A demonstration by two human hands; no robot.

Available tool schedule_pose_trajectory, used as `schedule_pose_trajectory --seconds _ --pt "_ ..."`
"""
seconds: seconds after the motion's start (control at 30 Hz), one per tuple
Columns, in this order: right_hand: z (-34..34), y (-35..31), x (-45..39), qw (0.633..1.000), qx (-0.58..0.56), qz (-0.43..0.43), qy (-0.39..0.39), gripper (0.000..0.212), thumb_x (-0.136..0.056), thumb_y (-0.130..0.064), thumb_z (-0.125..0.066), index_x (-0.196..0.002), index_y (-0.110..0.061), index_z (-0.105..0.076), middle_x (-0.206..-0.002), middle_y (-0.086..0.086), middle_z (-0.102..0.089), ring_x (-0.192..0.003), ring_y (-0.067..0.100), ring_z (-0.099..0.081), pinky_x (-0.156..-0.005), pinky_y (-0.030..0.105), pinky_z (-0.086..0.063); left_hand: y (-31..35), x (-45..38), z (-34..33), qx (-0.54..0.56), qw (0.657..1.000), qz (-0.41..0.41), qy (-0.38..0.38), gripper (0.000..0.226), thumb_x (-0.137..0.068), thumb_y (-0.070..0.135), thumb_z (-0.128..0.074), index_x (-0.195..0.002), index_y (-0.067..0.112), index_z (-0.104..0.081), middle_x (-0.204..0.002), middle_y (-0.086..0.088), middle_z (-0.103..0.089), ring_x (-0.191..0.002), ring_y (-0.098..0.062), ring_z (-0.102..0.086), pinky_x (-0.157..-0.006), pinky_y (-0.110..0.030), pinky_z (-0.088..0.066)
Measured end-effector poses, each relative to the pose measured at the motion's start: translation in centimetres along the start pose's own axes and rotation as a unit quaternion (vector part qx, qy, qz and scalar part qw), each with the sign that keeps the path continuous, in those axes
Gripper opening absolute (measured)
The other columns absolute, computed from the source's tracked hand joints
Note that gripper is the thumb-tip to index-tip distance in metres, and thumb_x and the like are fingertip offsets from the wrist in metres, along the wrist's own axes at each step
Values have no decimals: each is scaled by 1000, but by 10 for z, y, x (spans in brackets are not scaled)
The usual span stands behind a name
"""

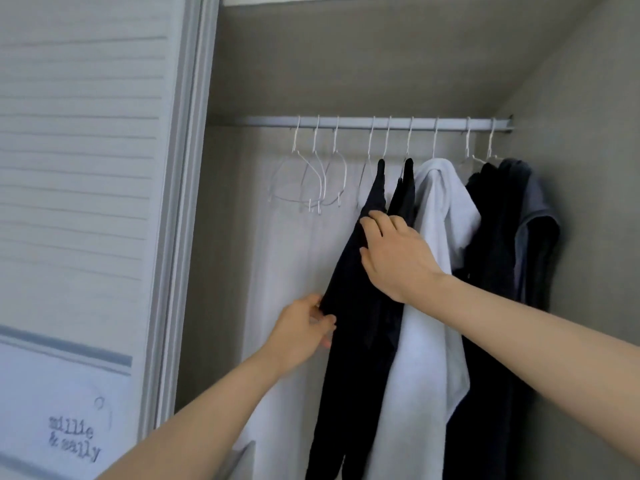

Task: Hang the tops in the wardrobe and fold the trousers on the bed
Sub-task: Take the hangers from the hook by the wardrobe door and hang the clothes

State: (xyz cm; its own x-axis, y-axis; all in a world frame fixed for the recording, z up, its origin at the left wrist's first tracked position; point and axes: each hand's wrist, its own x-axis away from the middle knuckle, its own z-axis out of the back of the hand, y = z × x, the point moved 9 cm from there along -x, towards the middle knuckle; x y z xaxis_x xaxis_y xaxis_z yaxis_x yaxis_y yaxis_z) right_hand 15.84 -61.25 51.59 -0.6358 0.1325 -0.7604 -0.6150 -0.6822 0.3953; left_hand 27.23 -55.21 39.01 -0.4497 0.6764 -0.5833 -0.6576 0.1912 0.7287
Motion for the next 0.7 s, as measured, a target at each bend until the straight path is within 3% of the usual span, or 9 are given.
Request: schedule_pose_trajectory --seconds 0.1,0.2,0.3,0.47,0.63,0.7 --pt "-1 -39 35 999 -40 34 -4 51 -98 -33 -35 -143 -9 -32 -147 8 -36 -131 27 -36 -109 37 -30 -9 35 20 -17 999 20 21 21 -93 4 -53 -106 17 -62 -89 -9 -71 -73 -29 -69 -49 -7 -39" --pt "3 -79 69 988 -145 45 -3 50 -98 -31 -38 -142 -9 -35 -144 7 -41 -132 26 -37 -111 39 -29 -10 86 48 -67 997 9 42 26 -93 3 -52 -105 24 -61 -81 -3 -70 -69 -21 -68 -64 -10 -48" --pt "15 -115 108 966 -254 42 11 49 -97 -30 -43 -140 -7 -40 -138 7 -48 -127 25 -44 -109 37 -34 -8 150 76 -149 986 13 75 23 -94 13 -56 -108 32 -59 -79 5 -68 -70 -15 -67 -74 -25 -52" --pt "42 -181 177 906 -415 81 9 47 -97 -31 -44 -138 -7 -43 -134 8 -53 -123 25 -48 -105 36 -39 9 274 112 -270 947 95 145 24 -95 38 -49 -118 43 -53 -83 20 -68 -82 -1 -65 -76 -23 -51" --pt "75 -228 249 816 -560 145 -27 47 -97 -32 -42 -135 -4 -45 -126 12 -58 -117 30 -51 -98 41 -44 41 400 102 -311 898 193 245 26 -96 29 -52 -121 35 -56 -83 14 -69 -83 3 -64 -69 -12 -48" --pt "97 -239 285 770 -610 185 -33 48 -96 -36 -37 -133 -7 -45 -122 9 -59 -115 27 -52 -96 38 -46 56 458 87 -317 867 240 299 27 -96 33 -51 -121 38 -56 -83 15 -69 -82 1 -66 -72 -18 -53"
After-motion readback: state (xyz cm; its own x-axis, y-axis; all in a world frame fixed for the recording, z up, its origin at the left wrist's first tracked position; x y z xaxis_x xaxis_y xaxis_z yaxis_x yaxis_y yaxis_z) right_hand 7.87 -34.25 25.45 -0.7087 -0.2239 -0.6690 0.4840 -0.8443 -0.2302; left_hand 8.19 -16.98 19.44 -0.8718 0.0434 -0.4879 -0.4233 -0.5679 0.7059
